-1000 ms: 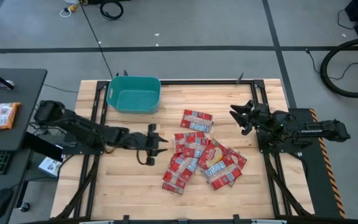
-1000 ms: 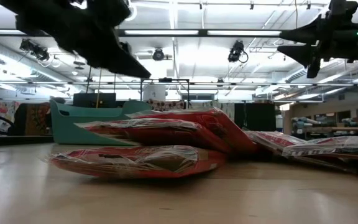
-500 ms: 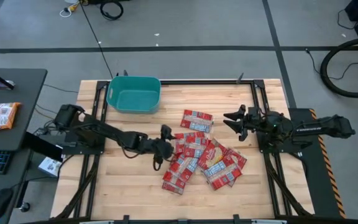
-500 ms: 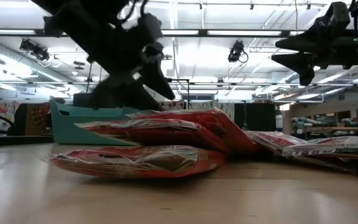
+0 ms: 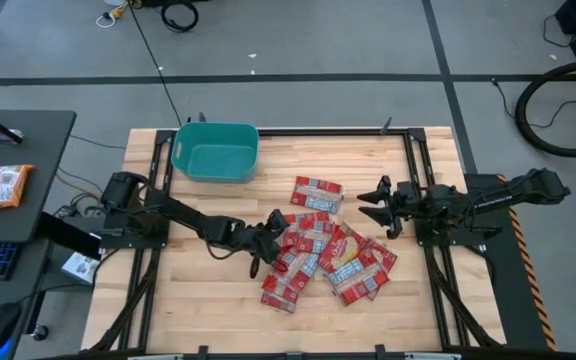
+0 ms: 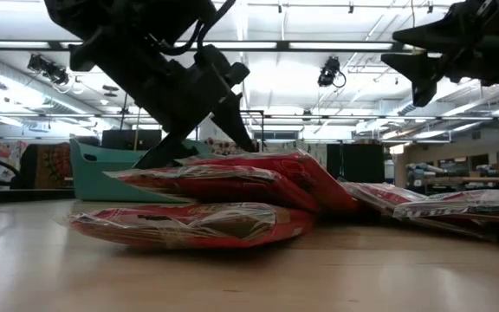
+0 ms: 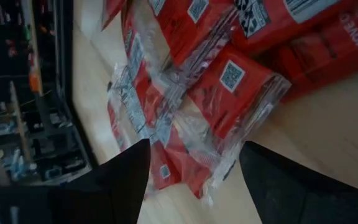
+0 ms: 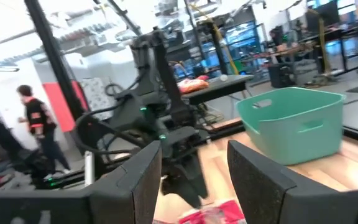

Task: Sort popcorn bags into baskets
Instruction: Put the popcorn sachet into the bin

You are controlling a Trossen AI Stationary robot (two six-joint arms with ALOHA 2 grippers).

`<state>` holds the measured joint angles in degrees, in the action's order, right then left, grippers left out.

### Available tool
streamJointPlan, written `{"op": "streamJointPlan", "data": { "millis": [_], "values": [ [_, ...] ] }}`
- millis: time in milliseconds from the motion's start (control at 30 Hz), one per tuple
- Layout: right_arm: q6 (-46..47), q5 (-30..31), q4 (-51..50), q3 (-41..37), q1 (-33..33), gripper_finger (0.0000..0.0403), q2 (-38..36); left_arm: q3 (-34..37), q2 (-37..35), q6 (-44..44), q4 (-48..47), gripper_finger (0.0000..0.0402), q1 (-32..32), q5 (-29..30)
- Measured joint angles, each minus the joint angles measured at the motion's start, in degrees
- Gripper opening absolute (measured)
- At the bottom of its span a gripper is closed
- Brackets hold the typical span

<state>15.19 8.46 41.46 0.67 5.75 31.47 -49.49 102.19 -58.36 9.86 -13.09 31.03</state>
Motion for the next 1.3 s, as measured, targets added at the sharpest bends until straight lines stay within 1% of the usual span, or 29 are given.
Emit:
{"op": "streamJointPlan", "data": {
  "millis": [167, 333, 467, 533, 667, 733, 833, 1000, 1067, 1133, 1200, 1300],
  "values": [
    [-0.2, -0.5, 0.1, 0.0, 1.1, 0.0189, 0.2, 0.0, 0.6, -3.8, 0.4, 0.0245, 1.7, -3.0],
    [-0.4, -0.5, 0.8, 0.0, 1.5, 0.0189, 0.2, 0.1, 1.9, -8.3, 0.7, 0.0244, 2.6, -4.5],
    [-0.8, -0.5, 1.4, 0.0, 1.5, 0.0189, 0.8, 0.0, 4.3, -12.0, 4.3, 0.0244, 3.3, -5.3],
    [-0.8, -0.5, 1.4, 0.0, 1.5, 0.0189, 0.9, -0.1, 5.7, -13.5, 7.5, 0.0244, 3.6, -5.5],
    [-1.2, -0.5, 1.7, 0.0, 1.5, 0.0189, 1.6, -0.1, 7.3, -14.3, 8.9, 0.0232, 4.3, -5.9],
    [-1.4, -0.5, 1.8, 0.0, 1.5, 0.0189, 1.8, -0.1, 7.5, -13.9, 9.1, 0.0214, 4.5, -6.1],
    [-1.5, -0.5, 1.8, 0.0, 1.5, 0.0189, 1.8, -0.2, 7.6, -12.3, 9.1, 0.0174, 4.6, -6.0],
    [-1.7, -0.5, 1.7, 0.0, 1.5, 0.0189, 1.8, -0.1, 7.2, -7.4, 9.2, 0.0086, 4.1, -2.4],
    [-1.8, -0.5, 1.7, 0.0, 1.5, 0.0189, 1.8, -0.9, 6.1, -4.3, 7.1, 0.0048, 3.8, -1.2],
    [-1.8, -0.5, 1.4, 0.0, 1.5, 0.0189, 1.8, -2.0, 4.1, -0.7, 4.2, 0.0017, 3.8, -1.6],
    [-1.8, -0.5, 1.3, 0.0, 1.5, 0.0189, 1.8, -3.0, 1.5, 3.5, 0.4, 0.0012, 3.9, -2.1],
    [-1.8, -0.5, 1.4, 0.0, 1.5, 0.0189, 1.8, -4.9, -3.3, 10.3, -8.5, 0.0014, 4.1, -3.6]
  ]
}}
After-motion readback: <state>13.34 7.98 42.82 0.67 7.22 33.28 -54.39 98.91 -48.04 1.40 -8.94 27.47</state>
